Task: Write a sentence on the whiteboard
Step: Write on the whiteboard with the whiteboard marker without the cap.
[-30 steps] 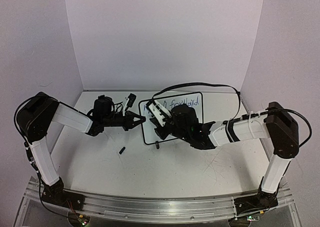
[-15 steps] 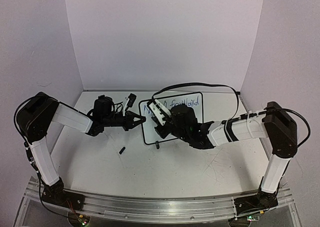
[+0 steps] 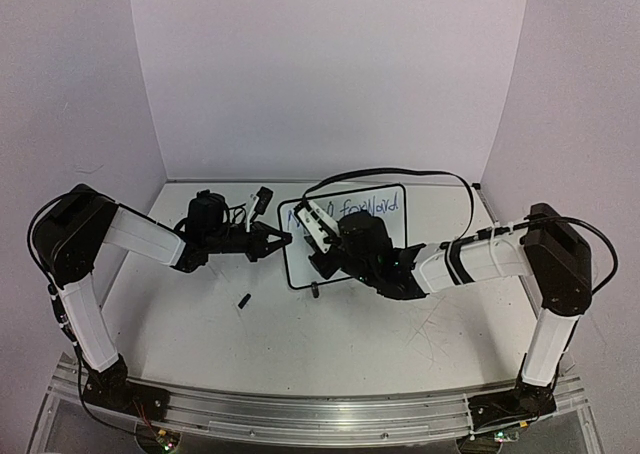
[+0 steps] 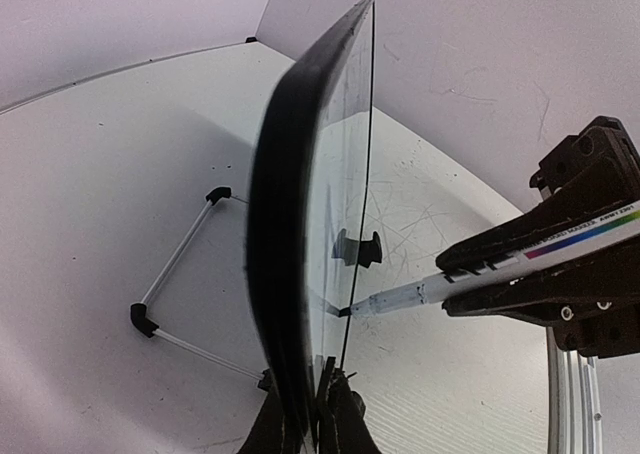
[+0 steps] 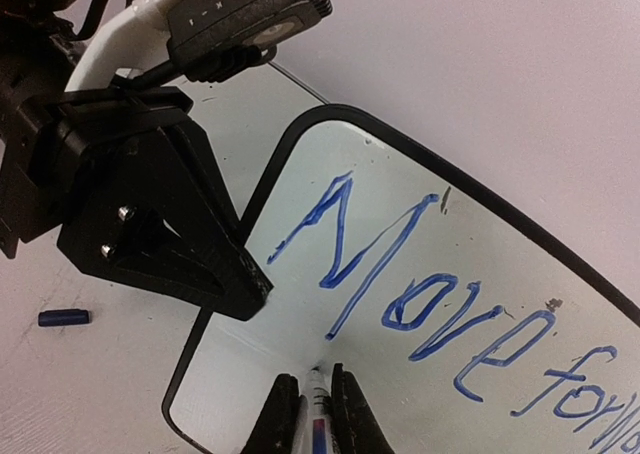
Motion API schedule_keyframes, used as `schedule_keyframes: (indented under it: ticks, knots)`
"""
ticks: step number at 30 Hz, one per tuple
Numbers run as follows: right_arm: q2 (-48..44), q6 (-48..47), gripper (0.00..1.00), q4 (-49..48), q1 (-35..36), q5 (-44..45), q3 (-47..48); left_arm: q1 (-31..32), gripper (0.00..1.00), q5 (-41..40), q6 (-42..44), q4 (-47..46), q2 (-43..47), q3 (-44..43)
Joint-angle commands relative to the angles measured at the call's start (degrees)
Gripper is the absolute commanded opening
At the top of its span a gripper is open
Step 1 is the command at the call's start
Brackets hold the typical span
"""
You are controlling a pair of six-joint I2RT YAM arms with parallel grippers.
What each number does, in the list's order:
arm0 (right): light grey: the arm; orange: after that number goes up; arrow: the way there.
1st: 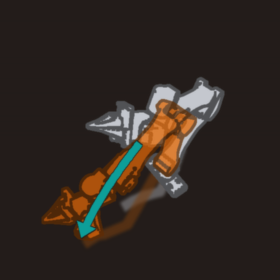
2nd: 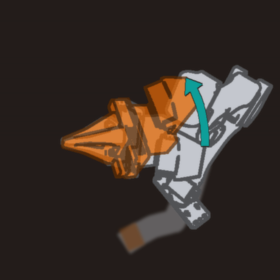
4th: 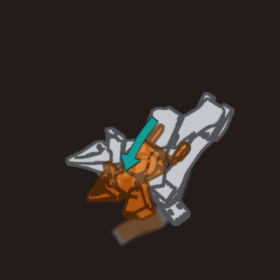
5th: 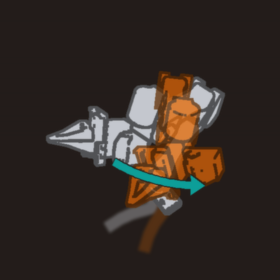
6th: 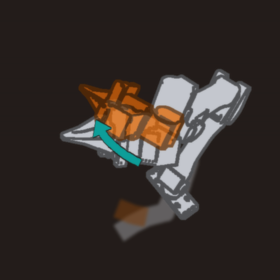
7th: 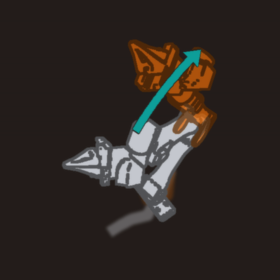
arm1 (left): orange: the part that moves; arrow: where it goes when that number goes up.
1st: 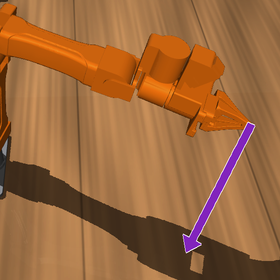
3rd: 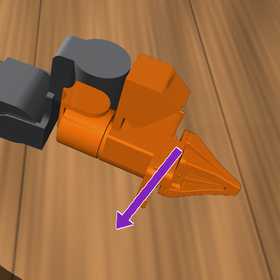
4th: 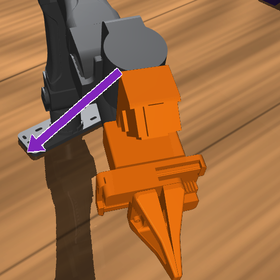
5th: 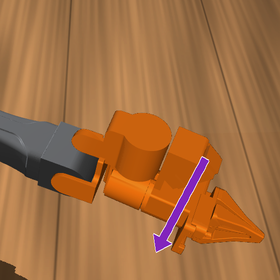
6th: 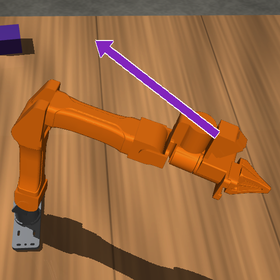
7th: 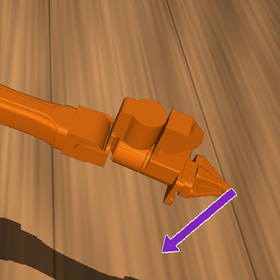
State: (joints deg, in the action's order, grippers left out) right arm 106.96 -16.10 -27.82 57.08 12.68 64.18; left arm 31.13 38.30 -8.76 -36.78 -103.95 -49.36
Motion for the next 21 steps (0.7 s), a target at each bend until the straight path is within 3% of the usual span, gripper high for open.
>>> schedule_keyframes:
  ticks: [1, 21]
  knots:
    - [0.80, 1.64, 0.00, -0.07, 0.05, 1.34, 1.11, -0.98, 0.00, -11.14, 4.10, 2.73, 0.86, 0.57]
    - [0.81, 7.74, 0.00, 0.47, 0.75, 0.28, -3.74, -0.89, 0.00, -11.07, 4.16, 2.90, 1.14, 0.71]
